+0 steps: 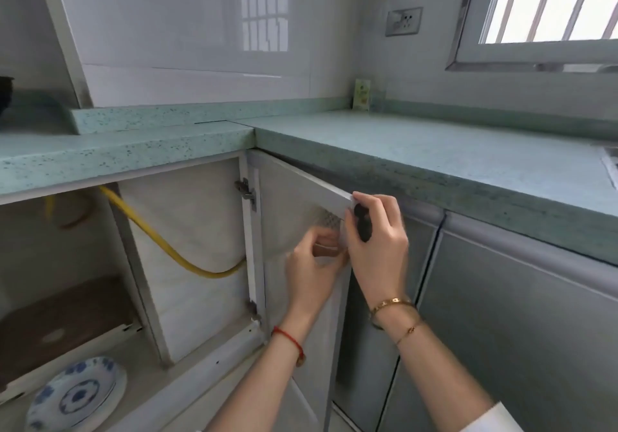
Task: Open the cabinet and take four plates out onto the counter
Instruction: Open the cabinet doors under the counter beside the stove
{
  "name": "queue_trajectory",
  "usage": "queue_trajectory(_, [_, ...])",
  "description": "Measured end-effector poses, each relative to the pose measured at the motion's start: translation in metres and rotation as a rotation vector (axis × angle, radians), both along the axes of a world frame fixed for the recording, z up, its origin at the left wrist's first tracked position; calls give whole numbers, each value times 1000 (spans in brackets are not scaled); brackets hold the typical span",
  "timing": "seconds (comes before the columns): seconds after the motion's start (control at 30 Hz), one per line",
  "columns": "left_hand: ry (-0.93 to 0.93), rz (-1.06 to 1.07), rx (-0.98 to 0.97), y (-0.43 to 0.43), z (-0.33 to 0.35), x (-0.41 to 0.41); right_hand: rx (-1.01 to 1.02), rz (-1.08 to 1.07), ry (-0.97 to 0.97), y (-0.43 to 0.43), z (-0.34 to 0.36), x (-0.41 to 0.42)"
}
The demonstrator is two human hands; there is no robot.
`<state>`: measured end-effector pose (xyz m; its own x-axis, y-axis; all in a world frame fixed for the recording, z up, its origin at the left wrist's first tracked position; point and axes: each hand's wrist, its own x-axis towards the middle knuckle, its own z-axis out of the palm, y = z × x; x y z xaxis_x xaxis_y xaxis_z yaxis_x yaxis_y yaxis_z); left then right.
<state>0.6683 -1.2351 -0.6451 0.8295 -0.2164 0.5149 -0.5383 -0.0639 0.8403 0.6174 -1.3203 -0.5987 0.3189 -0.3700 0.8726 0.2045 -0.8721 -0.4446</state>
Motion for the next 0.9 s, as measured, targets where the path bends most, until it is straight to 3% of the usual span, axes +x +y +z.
queue_trajectory(0.3, [4, -128, 24, -26, 4, 4, -4, -185, 81, -24, -1, 5])
queue_trajectory(0.57, [68, -249, 54, -26, 12, -3, 17, -160, 61, -26, 0, -1])
queue_trajectory(0.73, [115, -303, 65, -10, 11, -1, 37, -4, -5, -15, 1, -4])
queue_trajectory(0.9, [142, -76, -36, 47, 1, 15, 152, 287, 47, 19, -6, 16])
